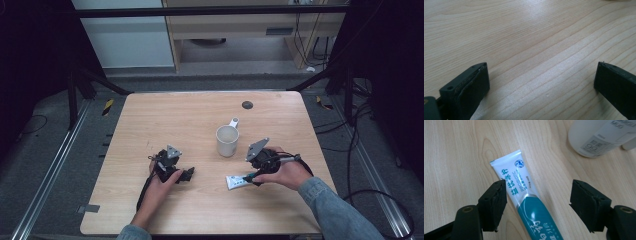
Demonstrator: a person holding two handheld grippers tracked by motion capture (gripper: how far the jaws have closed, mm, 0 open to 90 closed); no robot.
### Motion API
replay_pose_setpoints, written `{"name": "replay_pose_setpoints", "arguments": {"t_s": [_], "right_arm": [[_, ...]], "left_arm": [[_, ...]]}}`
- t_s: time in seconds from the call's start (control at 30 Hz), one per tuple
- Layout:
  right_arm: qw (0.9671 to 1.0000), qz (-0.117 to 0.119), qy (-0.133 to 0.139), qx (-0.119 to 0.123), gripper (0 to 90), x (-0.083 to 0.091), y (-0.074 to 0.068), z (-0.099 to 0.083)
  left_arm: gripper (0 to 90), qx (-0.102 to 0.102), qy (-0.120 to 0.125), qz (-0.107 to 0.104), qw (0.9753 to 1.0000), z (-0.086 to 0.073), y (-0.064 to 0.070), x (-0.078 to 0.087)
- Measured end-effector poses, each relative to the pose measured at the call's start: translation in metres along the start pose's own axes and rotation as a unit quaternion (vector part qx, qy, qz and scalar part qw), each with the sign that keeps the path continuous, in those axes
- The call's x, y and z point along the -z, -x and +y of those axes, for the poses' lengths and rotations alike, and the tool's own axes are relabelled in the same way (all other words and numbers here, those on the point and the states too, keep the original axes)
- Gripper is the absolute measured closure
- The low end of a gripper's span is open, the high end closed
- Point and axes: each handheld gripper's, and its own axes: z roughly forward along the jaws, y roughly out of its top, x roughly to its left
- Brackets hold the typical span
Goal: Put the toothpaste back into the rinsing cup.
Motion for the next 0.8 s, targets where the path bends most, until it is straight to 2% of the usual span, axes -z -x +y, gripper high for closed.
{"name": "replay_pose_setpoints", "arguments": {"t_s": [0.33,0.8], "right_arm": [[0.9996,0.028,-0.007,0.006,33.5,-0.014,-0.005,-0.005],[0.9991,0.036,-0.019,0.012,35.6,-0.027,-0.006,-0.009]], "left_arm": [[0.0,-0.001,-0.001,0.0,1.0,0.0,0.0,0.0],[0.0,-0.002,-0.002,0.0,1.0,0.0,0.0,0.0]]}}
